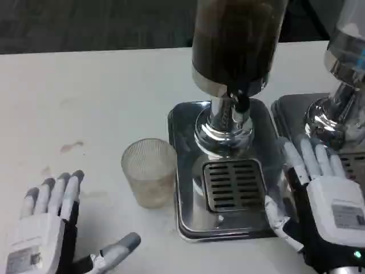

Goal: Grasp the cup under the faucet to collect the drink, then remove the cup.

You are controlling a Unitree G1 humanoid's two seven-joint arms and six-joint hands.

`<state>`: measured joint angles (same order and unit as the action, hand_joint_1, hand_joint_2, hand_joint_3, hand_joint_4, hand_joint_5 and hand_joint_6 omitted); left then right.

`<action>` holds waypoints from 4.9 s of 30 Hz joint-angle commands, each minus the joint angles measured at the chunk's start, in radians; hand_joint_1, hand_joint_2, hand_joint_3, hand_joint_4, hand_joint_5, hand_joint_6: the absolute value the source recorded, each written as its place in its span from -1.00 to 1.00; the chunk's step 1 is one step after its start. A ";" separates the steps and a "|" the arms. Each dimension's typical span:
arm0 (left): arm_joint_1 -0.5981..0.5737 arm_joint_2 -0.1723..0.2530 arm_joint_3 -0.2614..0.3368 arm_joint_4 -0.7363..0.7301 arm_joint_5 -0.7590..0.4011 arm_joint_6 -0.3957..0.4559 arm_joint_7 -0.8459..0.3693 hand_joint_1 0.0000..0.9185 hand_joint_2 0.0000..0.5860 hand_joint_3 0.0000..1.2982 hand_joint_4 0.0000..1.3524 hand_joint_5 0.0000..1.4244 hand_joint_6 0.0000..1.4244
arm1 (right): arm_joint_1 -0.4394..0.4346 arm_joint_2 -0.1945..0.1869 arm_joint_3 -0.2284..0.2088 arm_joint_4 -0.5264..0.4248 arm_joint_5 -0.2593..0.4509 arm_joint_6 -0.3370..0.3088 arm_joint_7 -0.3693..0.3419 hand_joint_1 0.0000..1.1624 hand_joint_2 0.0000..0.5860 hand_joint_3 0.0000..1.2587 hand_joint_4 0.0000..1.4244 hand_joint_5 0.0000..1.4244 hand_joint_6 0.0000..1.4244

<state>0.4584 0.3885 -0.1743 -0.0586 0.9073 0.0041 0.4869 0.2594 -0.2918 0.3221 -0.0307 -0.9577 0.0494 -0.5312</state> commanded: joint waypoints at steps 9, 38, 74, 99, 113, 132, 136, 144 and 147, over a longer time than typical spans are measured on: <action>-0.006 0.003 0.005 -0.007 0.003 0.002 0.006 -1.00 -0.80 -1.00 -1.00 -1.00 -1.00 | -0.006 0.001 -0.005 0.002 0.001 0.005 -0.004 -0.50 0.95 -0.88 -1.00 -1.00 -1.00; -0.466 0.061 0.069 0.549 -0.400 -0.584 -0.113 -1.00 -1.00 -1.00 -1.00 -1.00 -1.00 | 0.011 0.030 0.014 -0.048 -0.049 0.078 -0.005 -0.51 0.95 -0.87 -1.00 -1.00 -1.00; -0.711 -0.050 -0.063 1.074 -0.362 -0.828 0.016 -0.71 -1.00 -1.00 -1.00 -1.00 -1.00 | 0.022 0.039 0.049 -0.079 -0.071 0.100 0.040 -0.51 0.91 -0.87 -1.00 -1.00 -1.00; -0.802 -0.087 -0.112 1.193 -0.362 -0.805 0.036 -0.02 -0.87 -0.99 -1.00 -0.80 -0.84 | 0.057 0.056 0.048 -0.123 -0.078 0.118 0.051 -0.50 0.84 -0.87 -1.00 -1.00 -1.00; -0.810 -0.095 -0.114 1.209 -0.361 -0.801 0.099 0.39 -0.79 0.03 0.21 0.43 0.52 | 0.056 0.062 0.046 -0.121 -0.072 0.116 0.051 -0.50 0.84 -0.86 -1.00 -1.00 -1.00; -0.796 -0.076 -0.118 1.144 -0.336 -0.838 0.227 0.30 -1.00 0.23 0.42 0.61 0.73 | 0.043 0.063 0.038 -0.108 -0.069 0.108 0.039 -0.52 0.81 -0.85 -1.00 -1.00 -1.00; -0.792 -0.068 -0.116 1.094 -0.323 -0.854 0.241 0.29 -1.00 0.21 0.40 0.58 0.72 | 0.045 0.063 0.033 -0.116 -0.072 0.109 0.028 -0.53 0.82 -0.85 -1.00 -1.00 -1.00; -0.806 -0.076 -0.130 1.015 -0.291 -0.866 0.219 0.27 -1.00 0.18 0.36 0.52 0.69 | 0.064 0.071 0.014 -0.136 -0.079 0.129 0.011 -0.55 0.82 -0.85 -1.00 -1.00 -1.00; -0.827 -0.089 -0.156 1.023 -0.269 -0.857 0.204 0.26 -1.00 0.17 0.36 0.52 0.71 | 0.080 0.080 0.004 -0.150 -0.082 0.143 0.001 -0.56 0.82 -0.86 -1.00 -1.00 -1.00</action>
<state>-0.3287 0.3125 -0.3073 0.9761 0.6166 -0.8409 0.6984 0.3255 -0.2195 0.3397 -0.1560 -1.0334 0.1797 -0.5074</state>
